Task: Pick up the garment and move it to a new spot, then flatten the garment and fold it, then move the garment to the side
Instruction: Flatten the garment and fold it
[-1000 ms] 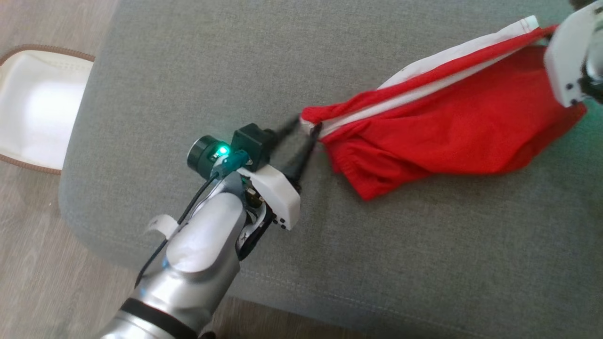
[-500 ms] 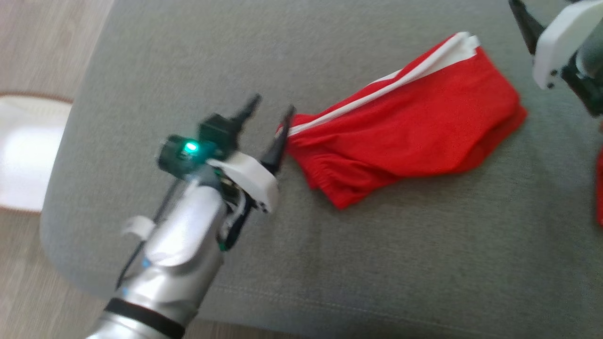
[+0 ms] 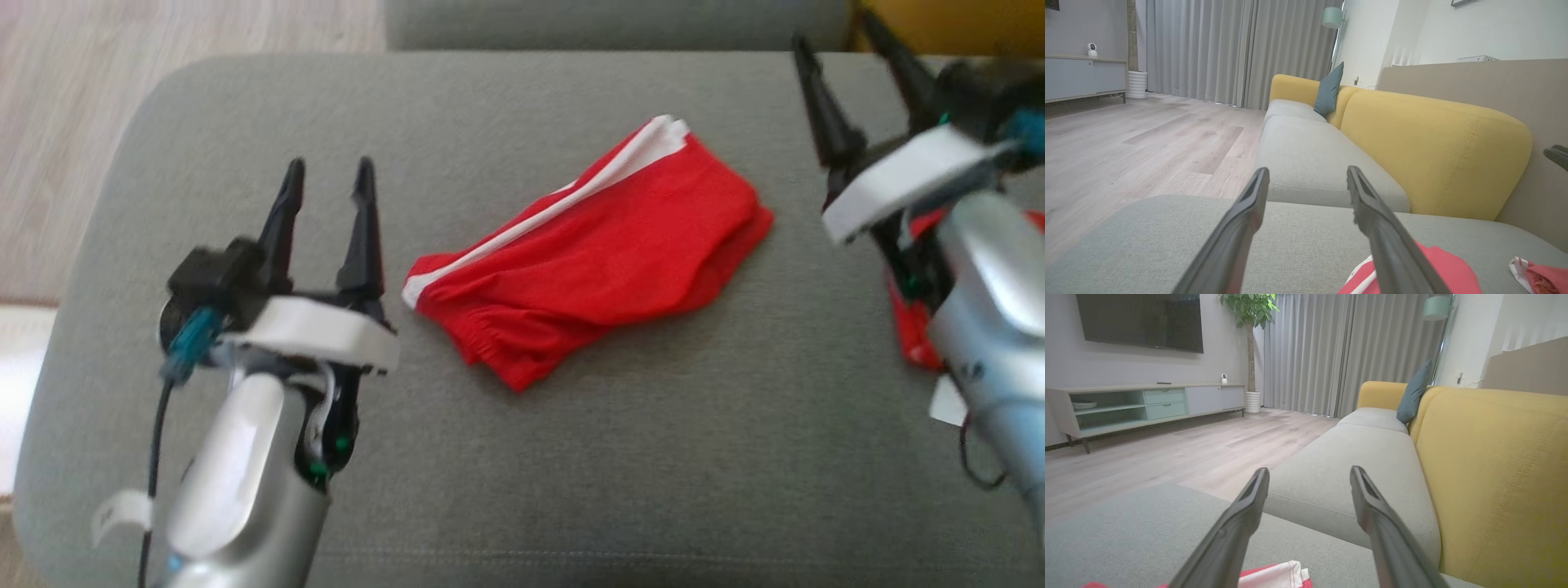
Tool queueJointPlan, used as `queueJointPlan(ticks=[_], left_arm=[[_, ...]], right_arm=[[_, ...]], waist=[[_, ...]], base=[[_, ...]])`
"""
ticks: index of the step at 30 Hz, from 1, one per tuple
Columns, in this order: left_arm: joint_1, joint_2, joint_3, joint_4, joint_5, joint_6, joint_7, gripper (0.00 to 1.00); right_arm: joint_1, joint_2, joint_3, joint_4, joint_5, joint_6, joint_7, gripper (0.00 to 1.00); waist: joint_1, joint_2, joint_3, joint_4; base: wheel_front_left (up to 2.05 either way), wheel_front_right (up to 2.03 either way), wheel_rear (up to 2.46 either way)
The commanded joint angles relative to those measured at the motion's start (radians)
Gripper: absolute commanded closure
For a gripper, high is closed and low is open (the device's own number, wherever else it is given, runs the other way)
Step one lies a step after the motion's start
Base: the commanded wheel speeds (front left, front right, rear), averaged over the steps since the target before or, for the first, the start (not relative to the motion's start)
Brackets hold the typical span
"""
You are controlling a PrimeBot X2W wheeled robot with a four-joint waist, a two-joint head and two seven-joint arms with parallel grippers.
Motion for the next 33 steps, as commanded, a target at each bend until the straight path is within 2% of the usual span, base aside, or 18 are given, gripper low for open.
queueJointPlan(ticks=[1, 12, 20, 25, 29, 33], left_arm=[[-0.005, 0.015, 0.051, -0.054, 0.013, 0.006, -0.006, 0.00], [0.175, -0.008, 0.109, -0.125, 0.084, -0.025, -0.006, 0.00], [0.258, -0.026, 0.132, -0.162, 0.113, -0.024, -0.006, 0.00], [0.243, -0.029, 0.132, -0.167, 0.122, -0.036, -0.006, 0.00], [0.229, -0.029, 0.130, -0.166, 0.127, -0.043, -0.006, 0.00], [0.218, -0.030, 0.118, -0.159, 0.117, -0.047, -0.006, 0.00]], right_arm=[[0.038, 0.014, -0.028, -0.054, -0.035, -0.001, -0.014, 0.00], [0.380, 0.152, -0.331, -0.265, -0.259, -0.001, -0.012, 0.00], [0.547, 0.219, -0.439, -0.444, -0.380, -0.001, 0.046, 0.00], [0.591, 0.253, -0.493, -0.517, -0.393, -0.001, 0.105, 0.00], [0.607, 0.290, -0.523, -0.534, -0.358, -0.001, 0.166, 0.00], [0.607, 0.329, -0.580, -0.521, -0.272, -0.001, 0.270, 0.00]], waist=[[0.0000, 0.0000, -0.033, -0.036], [0.0000, 0.0000, -0.068, -0.092], [0.0000, 0.0000, -0.074, -0.102], [0.0000, 0.0000, -0.054, -0.086], [0.0000, 0.0000, -0.035, -0.067], [0.0000, 0.0000, -0.004, -0.031]], base=[[0.00, 0.00, 0.00], [0.00, 0.00, 0.00], [0.00, 0.00, 0.00], [0.00, 0.00, 0.00], [0.00, 0.00, 0.00], [0.00, 0.00, 0.00]])
